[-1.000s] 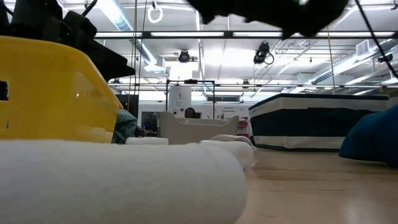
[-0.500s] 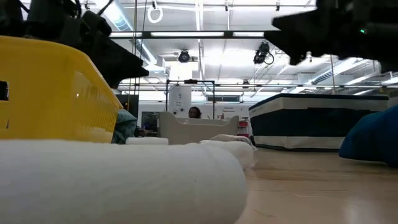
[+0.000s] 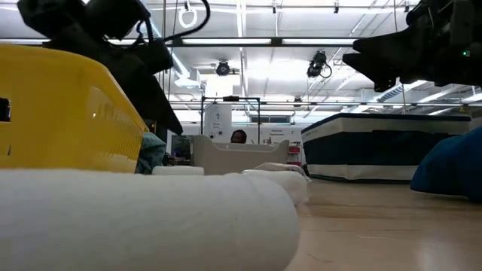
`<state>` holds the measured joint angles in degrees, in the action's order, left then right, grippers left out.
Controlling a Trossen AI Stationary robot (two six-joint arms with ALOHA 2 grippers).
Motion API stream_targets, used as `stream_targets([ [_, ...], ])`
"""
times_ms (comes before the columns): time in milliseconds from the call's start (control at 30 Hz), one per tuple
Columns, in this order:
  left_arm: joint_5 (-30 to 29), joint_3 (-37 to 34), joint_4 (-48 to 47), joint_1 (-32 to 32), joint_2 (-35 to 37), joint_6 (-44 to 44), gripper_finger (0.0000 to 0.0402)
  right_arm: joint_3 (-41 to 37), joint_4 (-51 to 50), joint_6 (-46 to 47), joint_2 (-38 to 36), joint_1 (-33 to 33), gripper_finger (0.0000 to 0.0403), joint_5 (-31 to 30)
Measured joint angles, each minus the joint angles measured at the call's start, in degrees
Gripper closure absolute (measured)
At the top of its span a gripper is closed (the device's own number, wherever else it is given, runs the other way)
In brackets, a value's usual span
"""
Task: Pick & place medical supplies in basket/bin
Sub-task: Put the top rolled gauze into the blue laundry organizer
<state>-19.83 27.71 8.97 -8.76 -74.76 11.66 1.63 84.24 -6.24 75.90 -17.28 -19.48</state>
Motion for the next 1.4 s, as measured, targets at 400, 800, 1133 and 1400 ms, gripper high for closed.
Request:
stream_targets([
  [400, 9.24, 1.46, -3.24, 6.28, -7.17, 2.73, 0.0141, 0.0, 0.05, 0.0, 0.02, 0.11, 0.0188, 0.02],
  [800, 7.73, 1.52, 0.16, 6.89, -14.46, 2.03, 0.015, 0.0, 0.05, 0.0, 0.05, 0.11, 0.0188, -1.5],
  [1133, 6.49, 1.44, 2.03, 6.48, -14.93, 2.49, 0.0279, 0.0, 0.01, 0.01, 0.07, 0.1, 0.0188, -1.78],
  [1400, 9.46, 1.44, 3.53, 5.79, -14.93, 3.94, 0.0349, 0.0, -0.09, 0.02, 0.07, 0.1, 0.0188, -1.82],
])
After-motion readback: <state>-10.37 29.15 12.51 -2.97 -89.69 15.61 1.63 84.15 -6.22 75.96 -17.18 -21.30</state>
